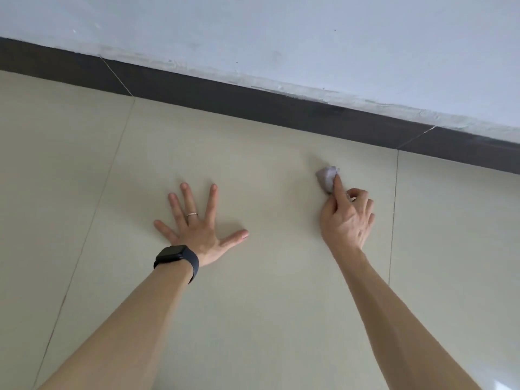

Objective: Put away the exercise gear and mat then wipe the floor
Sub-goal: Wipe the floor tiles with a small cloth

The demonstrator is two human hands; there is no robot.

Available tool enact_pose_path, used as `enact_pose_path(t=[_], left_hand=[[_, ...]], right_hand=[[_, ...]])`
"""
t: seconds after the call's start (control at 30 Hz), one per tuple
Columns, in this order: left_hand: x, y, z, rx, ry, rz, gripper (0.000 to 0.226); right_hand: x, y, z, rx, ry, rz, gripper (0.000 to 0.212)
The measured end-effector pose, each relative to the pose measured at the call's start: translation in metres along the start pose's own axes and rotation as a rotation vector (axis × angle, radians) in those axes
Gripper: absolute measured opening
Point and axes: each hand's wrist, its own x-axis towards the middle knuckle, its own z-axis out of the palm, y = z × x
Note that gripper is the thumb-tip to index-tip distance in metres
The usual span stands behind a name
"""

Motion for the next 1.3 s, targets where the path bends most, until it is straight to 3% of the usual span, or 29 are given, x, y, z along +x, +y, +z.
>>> enact_pose_path(t=[0.13, 0.2, 0.23, 0.37, 0.47, 0.5, 0.7, 0.87, 0.97, 1.1, 1.17, 1.3], left_hand=[[0.002, -0.001, -0.001, -0.012, -0.072, 0.007, 0.117], [0.003, -0.001, -0.003, -0.024, -0.092, 0.013, 0.117], [0.003, -0.001, -0.004, -0.032, -0.098, 0.02, 0.117], [0.003, -0.002, -0.003, -0.05, -0.08, 0.041, 0.116], [0.003, -0.002, -0.004, -0.045, -0.097, 0.041, 0.116], [0.004, -0.002, -0.004, -0.044, -0.1, 0.042, 0.116], [0.005, -0.002, -0.006, -0.042, -0.111, 0.04, 0.116], [0.004, -0.003, -0.007, -0.05, -0.096, 0.049, 0.117], [0.006, -0.004, -0.004, -0.052, -0.08, 0.058, 0.118], [0.009, -0.009, 0.005, -0.067, -0.035, 0.099, 0.112], [0.01, -0.012, 0.011, -0.1, 0.04, 0.122, 0.104], [-0.006, -0.038, 0.026, -0.229, 0.365, 0.295, 0.055]], right_hand=[[-0.089, -0.022, -0.004, -0.002, -0.176, -0.394, 0.052], [-0.07, -0.007, -0.008, -0.006, -0.226, -0.515, 0.046], [-0.045, 0.0, -0.009, -0.003, -0.195, -0.44, 0.046], [0.067, -0.002, -0.003, -0.04, -0.011, 0.184, 0.047], [0.09, -0.043, 0.013, -0.101, 0.039, 0.453, 0.05], [0.086, -0.061, 0.02, -0.083, 0.035, 0.463, 0.05], [0.034, -0.13, 0.049, -0.088, -0.14, -0.189, 0.052], [-0.02, -0.067, 0.009, -0.009, -0.304, -0.525, 0.04], [-0.026, -0.015, -0.016, -0.045, -0.279, -0.53, 0.034], [0.022, -0.03, 0.0, -0.091, -0.13, -0.199, 0.036], [0.005, -0.048, 0.009, -0.06, -0.127, -0.155, 0.04], [-0.112, -0.036, 0.001, 0.005, -0.145, -0.449, 0.041]])
